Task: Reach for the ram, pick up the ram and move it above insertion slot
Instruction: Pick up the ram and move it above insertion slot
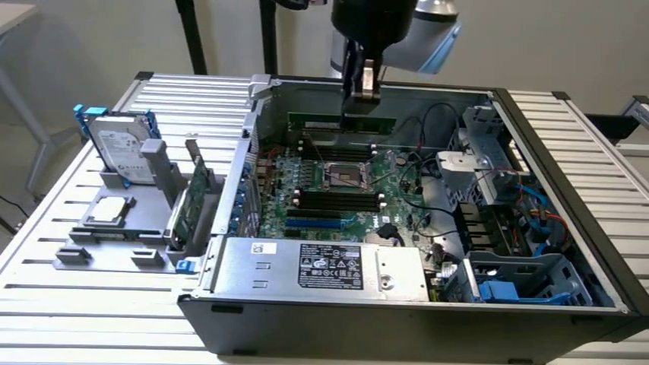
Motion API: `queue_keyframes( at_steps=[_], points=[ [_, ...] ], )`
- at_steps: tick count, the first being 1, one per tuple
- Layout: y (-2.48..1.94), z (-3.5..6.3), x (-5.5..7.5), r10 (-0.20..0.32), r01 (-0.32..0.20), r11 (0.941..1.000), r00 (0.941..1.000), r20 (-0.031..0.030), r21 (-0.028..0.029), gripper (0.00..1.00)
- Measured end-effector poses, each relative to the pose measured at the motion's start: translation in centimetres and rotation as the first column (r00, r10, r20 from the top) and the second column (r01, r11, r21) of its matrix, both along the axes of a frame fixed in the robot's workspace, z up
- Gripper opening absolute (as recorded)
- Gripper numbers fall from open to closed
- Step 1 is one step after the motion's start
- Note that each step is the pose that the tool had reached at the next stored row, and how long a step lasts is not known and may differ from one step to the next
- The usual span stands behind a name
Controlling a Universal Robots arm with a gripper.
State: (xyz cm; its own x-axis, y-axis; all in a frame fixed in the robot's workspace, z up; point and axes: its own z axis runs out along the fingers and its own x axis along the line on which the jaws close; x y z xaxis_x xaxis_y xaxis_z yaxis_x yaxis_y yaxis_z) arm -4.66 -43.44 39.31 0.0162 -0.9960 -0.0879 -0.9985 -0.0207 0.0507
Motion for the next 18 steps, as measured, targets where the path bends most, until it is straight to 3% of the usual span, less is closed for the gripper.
queue_keyframes(
  at_steps=[10, 14, 18],
  points=[
    [0.48, -0.85, 1.9, -0.028, 0.028, 0.9996, 0.9996, 0.0001, -0.0048, 0.14],
    [0.61, -0.94, 2.0, -0.045, 0.045, 0.999, 0.999, 0.0001, -0.0085, 0.14],
    [0.61, -0.94, 2.0, -0.045, 0.045, 0.9989, 0.999, 0.0002, -0.0086, 0.14]
  ],
)
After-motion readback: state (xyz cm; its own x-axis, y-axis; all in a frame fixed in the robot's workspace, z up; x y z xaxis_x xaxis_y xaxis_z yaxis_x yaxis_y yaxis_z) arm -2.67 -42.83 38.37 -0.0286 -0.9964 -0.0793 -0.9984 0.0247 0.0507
